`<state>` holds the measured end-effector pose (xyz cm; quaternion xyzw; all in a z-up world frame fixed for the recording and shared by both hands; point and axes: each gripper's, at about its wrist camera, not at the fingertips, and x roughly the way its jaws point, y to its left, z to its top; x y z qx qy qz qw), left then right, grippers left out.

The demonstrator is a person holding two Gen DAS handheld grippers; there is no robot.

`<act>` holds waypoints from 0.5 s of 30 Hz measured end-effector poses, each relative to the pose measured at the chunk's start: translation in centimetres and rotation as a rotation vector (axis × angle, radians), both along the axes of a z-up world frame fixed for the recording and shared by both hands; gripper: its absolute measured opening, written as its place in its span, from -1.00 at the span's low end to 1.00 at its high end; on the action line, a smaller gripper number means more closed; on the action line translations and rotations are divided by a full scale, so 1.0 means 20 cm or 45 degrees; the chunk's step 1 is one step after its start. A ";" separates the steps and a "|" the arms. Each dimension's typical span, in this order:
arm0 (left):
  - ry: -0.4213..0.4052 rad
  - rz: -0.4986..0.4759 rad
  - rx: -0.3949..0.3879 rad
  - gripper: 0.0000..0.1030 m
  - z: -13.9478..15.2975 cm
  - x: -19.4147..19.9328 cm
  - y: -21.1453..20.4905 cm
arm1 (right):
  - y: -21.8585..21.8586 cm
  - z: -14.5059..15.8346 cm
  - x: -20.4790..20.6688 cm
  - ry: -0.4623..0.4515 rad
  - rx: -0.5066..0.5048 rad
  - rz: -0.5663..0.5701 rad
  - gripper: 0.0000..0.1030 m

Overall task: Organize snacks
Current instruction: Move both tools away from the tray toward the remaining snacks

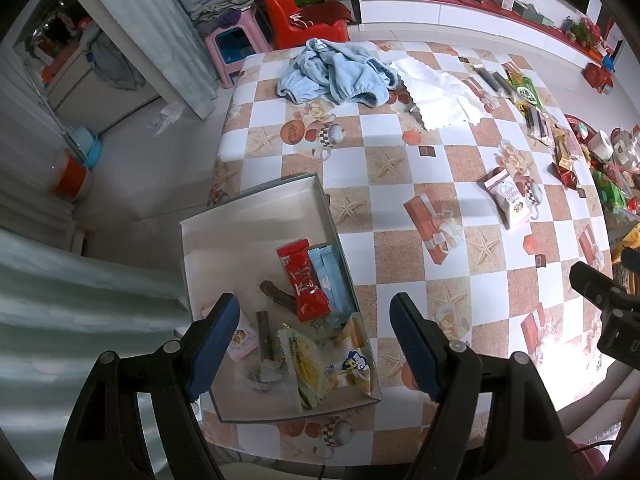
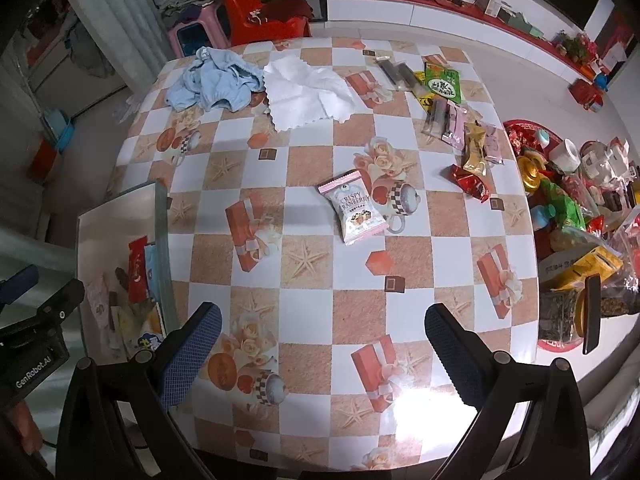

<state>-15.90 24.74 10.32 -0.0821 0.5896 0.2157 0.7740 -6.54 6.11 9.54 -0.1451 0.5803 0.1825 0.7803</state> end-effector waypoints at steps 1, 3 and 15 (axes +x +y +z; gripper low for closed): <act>0.000 0.000 0.000 0.57 0.00 0.00 0.00 | 0.00 0.00 0.00 0.001 0.001 -0.001 0.99; -0.001 0.002 0.000 0.57 0.00 0.00 0.00 | 0.00 0.00 0.00 0.002 -0.001 -0.004 0.99; 0.003 -0.002 -0.003 0.57 0.00 0.01 -0.01 | -0.01 0.00 0.00 0.007 -0.004 -0.006 0.99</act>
